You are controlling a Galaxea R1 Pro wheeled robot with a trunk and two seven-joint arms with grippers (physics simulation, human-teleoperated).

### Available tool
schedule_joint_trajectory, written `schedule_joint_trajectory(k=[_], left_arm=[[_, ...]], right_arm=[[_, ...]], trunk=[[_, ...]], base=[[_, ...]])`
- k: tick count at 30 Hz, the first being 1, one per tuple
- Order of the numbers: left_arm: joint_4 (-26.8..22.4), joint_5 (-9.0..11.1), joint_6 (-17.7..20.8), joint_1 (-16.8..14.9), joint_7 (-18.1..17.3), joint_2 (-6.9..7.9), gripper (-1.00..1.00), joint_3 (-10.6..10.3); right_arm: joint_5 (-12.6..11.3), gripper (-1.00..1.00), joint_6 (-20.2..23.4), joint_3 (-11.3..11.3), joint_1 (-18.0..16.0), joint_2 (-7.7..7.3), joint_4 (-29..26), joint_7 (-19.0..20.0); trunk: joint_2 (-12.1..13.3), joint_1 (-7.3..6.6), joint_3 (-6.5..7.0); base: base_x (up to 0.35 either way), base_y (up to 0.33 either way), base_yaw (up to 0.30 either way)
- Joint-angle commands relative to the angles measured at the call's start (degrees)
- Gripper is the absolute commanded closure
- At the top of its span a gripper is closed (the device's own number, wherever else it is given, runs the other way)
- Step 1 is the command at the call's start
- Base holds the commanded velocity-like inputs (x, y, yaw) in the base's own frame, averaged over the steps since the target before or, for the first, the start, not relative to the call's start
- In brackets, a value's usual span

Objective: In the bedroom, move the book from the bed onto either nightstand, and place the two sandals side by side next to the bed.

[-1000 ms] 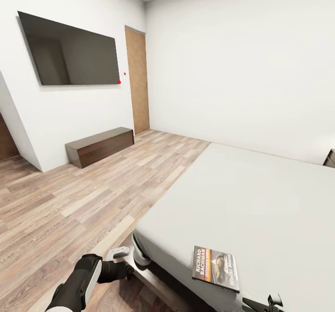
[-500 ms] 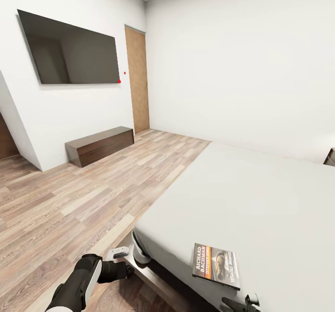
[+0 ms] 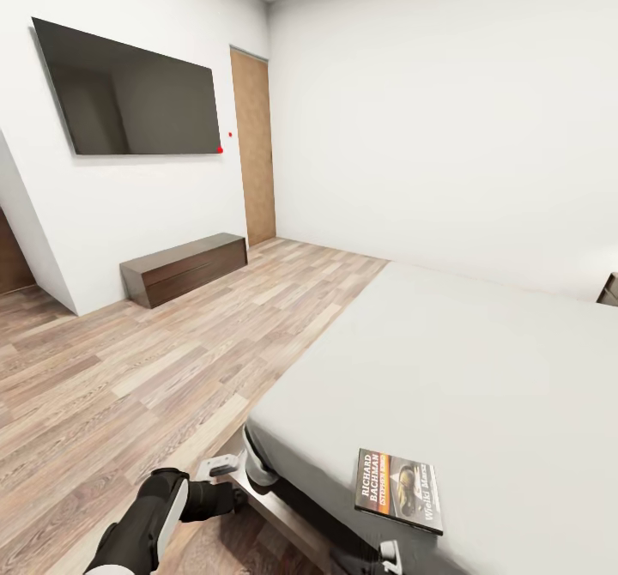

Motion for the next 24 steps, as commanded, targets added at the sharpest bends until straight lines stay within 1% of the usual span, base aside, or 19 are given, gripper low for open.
schedule_joint_trajectory(k=[1, 5, 7, 8, 10, 12, 17, 24], left_arm=[[-0.1, -0.6, 0.2, 0.0, -0.5, -0.11, -1.0, 0.3], [-0.1, -0.6, 0.2, 0.0, -0.5, -0.41, -1.0, 0.3], [0.0, -0.6, 0.2, 0.0, -0.5, -0.53, -1.0, 0.3], [-0.1, -0.6, 0.2, 0.0, -0.5, -0.57, -1.0, 0.3], [-0.1, -0.6, 0.2, 0.0, -0.5, -0.63, -1.0, 0.3], [-0.1, -0.6, 0.2, 0.0, -0.5, -0.64, -1.0, 0.3], [0.0, -0.6, 0.2, 0.0, -0.5, -0.64, -1.0, 0.3], [-0.1, -0.6, 0.2, 0.0, -0.5, -0.65, -1.0, 0.3]], right_arm=[[0.2, -1.0, 0.4, -0.4, 0.0, 0.02, 0.0, 0.0], [-0.2, -1.0, 0.0, -1.2, 0.0, 0.02, 0.0, -0.3], [-0.8, -1.0, -0.1, -2.4, 0.0, 0.02, 0.1, -0.3], [-1.6, -1.0, -0.1, -3.4, 0.0, 0.02, 0.1, -0.4], [-4.4, -1.0, -0.2, -6.5, 0.0, 0.08, 0.2, -0.4], [-5.2, -1.0, -0.2, -7.2, 0.0, 0.09, 0.2, -0.5], [-6.0, -1.0, -0.3, -8.0, 0.0, 0.11, 0.2, -0.5], [-6.1, -1.0, -0.3, -8.1, 0.0, 0.11, 0.2, -0.5]], trunk=[[0.0, -0.01, -0.06], [0.0, -0.01, -0.06], [0.0, -0.01, -0.06], [0.0, -0.01, -0.06], [0.0, -0.01, -0.06], [0.0, -0.01, -0.06], [0.0, -0.01, -0.06], [0.0, -0.01, -0.06]], base=[[0.0, 0.0, 0.0], [0.0, 0.0, 0.0], [0.0, 0.0, 0.0], [0.0, 0.0, 0.0], [0.0, 0.0, 0.0], [0.0, 0.0, 0.0], [0.0, 0.0, 0.0], [0.0, 0.0, 0.0]])
